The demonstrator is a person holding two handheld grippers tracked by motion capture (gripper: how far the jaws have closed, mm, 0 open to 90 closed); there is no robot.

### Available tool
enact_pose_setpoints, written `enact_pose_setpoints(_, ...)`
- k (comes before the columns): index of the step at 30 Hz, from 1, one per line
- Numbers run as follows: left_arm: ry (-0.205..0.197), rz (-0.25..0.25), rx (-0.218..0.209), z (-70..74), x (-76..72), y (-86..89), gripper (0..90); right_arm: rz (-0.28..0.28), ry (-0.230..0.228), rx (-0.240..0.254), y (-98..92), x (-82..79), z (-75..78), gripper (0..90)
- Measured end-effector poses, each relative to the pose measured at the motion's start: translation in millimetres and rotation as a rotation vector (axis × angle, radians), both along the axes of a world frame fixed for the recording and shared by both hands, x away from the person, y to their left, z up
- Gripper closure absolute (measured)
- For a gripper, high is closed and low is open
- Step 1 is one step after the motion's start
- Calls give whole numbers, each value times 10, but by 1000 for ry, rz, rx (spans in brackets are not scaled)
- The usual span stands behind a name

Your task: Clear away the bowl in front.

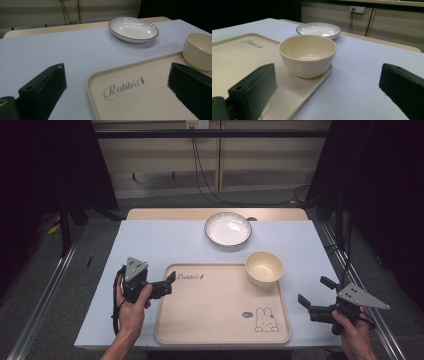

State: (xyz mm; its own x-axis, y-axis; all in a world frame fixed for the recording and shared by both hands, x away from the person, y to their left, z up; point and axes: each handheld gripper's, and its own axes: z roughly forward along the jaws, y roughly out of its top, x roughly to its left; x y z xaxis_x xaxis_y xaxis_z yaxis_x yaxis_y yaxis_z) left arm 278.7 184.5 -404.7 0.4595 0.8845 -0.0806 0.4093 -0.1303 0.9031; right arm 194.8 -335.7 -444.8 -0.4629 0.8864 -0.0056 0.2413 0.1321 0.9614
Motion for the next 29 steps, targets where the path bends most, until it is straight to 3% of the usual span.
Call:
enact_pose_setpoints(7,-11,58,19,-61,-159,238,18,-2,3,2,5,1,-4,10)
enact_pose_setpoints(9,-3,69,19,-71,-178,269,20,0,3,0,4,-3,-2,10)
enact_pose_setpoints(10,23,69,4,-71,-208,326,20,0,3,0,4,-3,-2,10)
enact_pose_setpoints(13,-7,102,13,-80,-311,441,22,-7,3,-2,4,3,-8,10)
enact_pose_setpoints(18,5,139,-23,-193,-439,598,17,-9,3,-5,-1,1,-10,10)
enact_pose_setpoints(19,4,141,-6,-202,-459,625,16,-10,3,-6,0,1,-10,10)
enact_pose_setpoints(22,-19,145,11,-227,-541,707,16,-11,9,-4,2,0,-11,10)
enact_pose_setpoints(23,-35,164,-1,-247,-574,746,15,-11,10,-3,0,0,-10,10)
enact_pose_setpoints(29,-50,187,-13,-256,-581,827,13,-12,15,-1,-9,20,-17,11)
